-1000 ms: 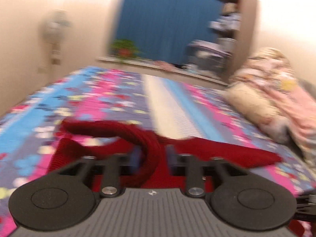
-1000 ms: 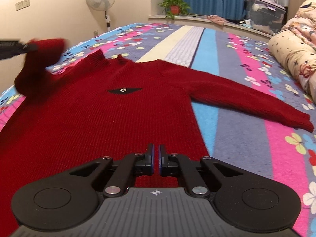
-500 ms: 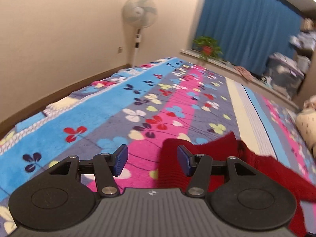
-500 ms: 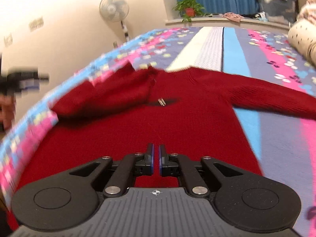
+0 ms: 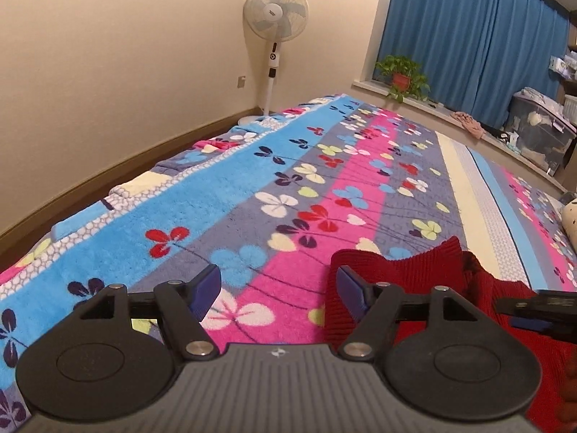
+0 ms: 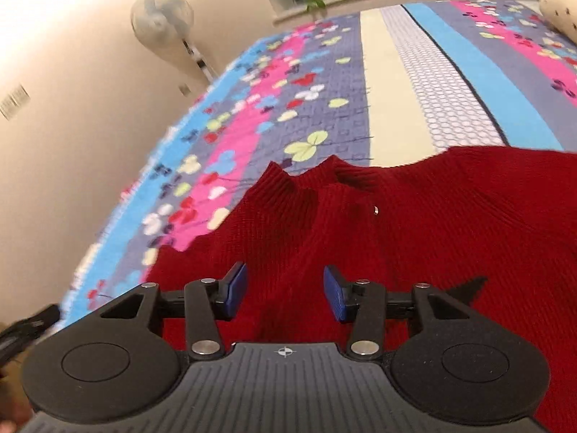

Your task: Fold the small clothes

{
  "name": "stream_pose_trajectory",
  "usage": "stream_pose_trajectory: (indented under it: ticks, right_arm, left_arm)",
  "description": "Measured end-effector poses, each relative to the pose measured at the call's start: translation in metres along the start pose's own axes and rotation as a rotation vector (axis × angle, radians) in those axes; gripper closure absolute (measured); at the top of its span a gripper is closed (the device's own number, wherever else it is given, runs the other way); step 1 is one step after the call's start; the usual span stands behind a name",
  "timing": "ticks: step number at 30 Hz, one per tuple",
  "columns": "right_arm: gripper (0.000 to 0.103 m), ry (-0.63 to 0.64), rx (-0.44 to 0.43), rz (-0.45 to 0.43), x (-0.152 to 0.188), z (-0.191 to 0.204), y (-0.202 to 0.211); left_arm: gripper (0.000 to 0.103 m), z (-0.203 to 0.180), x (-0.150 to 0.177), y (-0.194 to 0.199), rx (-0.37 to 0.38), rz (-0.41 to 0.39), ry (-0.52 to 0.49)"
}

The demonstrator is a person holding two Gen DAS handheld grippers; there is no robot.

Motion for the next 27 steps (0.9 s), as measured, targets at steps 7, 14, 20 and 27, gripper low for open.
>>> stream_pose_trajectory:
  ticks: [7, 14, 20, 27]
  right_arm:
    - [0.087, 0.143, 0.254, 0.096, 0.011, 0.004, -0.056]
    - [0.089, 0.012, 0.066, -0.411, -0.051, -0.009, 0.058]
    - [0.089, -0.244, 0.193, -0.346, -0.034, -0.141, 0.043]
    - [0.081, -0.409, 0.125, -0.233, -0.013, -0.209, 0.026]
  left_arm:
    - [0.027, -0.001, -0.005, -0.002, 0.007, -0.004, 0.007]
    - [0.027, -0.013, -0.007, -0.005, 0.048, -0.002, 0.0]
    - [0.027, -0.059, 0.006, -0.014, 0.191, 0.048, -0.061]
    - [0.027, -0.101, 0.041, -0.038, 0.25, 0.157, -0.187]
Point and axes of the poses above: each gripper's, at about its wrist camera, not at the fingertips, and y roughly against the way its jaws point, z to its left, x to its underside, the point moved 8 cm from there along -y, roughly the way its jaws point, and after that the axes turned 10 degrees about -y, right-handed, at the moved point
